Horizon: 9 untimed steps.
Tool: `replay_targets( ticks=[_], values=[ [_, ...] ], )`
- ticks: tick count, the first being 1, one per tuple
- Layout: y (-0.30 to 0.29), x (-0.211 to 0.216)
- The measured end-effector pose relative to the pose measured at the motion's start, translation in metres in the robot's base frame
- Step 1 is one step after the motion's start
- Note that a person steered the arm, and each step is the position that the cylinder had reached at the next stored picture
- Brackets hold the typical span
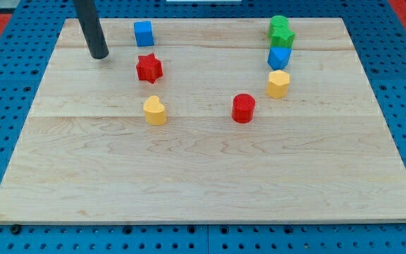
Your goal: Point your arm at the top left side of red star
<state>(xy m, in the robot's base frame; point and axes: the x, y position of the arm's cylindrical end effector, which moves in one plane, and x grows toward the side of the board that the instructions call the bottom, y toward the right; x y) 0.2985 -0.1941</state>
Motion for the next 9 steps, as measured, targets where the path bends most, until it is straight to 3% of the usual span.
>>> replay_targets(
  ticks=[5, 9],
  values=[
    [0.002, 0.000],
    [0.168, -0.007]
  ],
)
